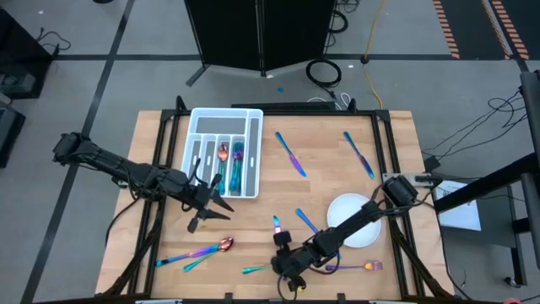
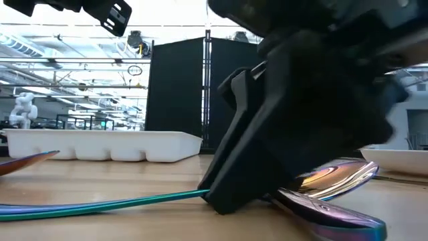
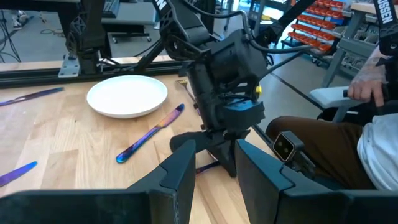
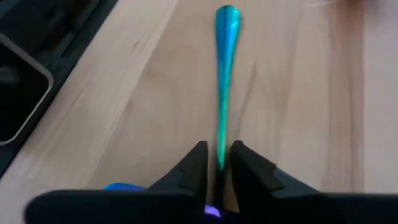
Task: Sort silverware
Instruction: Put the iridescent spoon into the white silverware tray
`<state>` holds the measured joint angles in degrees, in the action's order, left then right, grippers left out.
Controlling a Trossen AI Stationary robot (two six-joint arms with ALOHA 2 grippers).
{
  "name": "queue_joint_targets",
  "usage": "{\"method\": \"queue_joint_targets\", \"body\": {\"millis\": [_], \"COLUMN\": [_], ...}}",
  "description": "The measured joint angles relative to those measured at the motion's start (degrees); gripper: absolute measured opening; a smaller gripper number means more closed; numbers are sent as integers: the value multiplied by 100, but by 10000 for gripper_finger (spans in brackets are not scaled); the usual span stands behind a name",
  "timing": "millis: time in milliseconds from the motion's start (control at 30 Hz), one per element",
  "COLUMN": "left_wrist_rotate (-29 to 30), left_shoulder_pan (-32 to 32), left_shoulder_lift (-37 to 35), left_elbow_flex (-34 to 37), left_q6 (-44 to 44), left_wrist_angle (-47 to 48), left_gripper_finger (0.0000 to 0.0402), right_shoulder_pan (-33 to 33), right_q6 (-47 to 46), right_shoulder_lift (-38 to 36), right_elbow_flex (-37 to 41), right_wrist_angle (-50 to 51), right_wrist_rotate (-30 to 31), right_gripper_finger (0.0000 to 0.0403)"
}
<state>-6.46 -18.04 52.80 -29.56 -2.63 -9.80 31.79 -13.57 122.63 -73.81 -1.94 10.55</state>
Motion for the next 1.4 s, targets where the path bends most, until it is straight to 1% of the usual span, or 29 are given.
{"method": "queue_joint_targets", "body": {"millis": [100,167,233,367,567,700,833,900,1000,1133,1400], "left_wrist_rotate": [-2,-2,-2,-2,-4,-6,-6,-6,-6,-8,-8], "left_shoulder_pan": [0,0,0,0,0,-4,-13,-13,-13,-11,-11], "left_shoulder_lift": [0,0,0,0,0,0,0,0,0,0,-5], "left_elbow_flex": [0,0,0,0,0,2,2,2,2,2,2], "left_q6": [0,0,0,-2,-9,-141,-144,-144,-146,-146,-146], "left_wrist_angle": [-1,0,-2,-2,0,0,2,0,0,0,4], "left_gripper_finger": [114,114,114,114,114,114,114,114,114,114,114], "right_shoulder_pan": [-45,-70,-84,-105,-72,-27,-20,-20,-22,-22,-110], "right_q6": [-294,-467,-563,-665,-546,-741,-838,-805,-588,-188,1154], "right_shoulder_lift": [0,0,7,28,24,17,15,15,15,13,9], "right_elbow_flex": [1,5,12,16,90,536,1163,1402,1587,1594,1434], "right_wrist_angle": [0,-34,-152,-734,-1554,-2718,-4443,-5117,-5804,-6327,-6545], "right_wrist_rotate": [6,2,15,67,611,1015,1563,1902,2145,2262,2261], "right_gripper_finger": [20,7,6,4,2,1,1,1,1,0,0]}}
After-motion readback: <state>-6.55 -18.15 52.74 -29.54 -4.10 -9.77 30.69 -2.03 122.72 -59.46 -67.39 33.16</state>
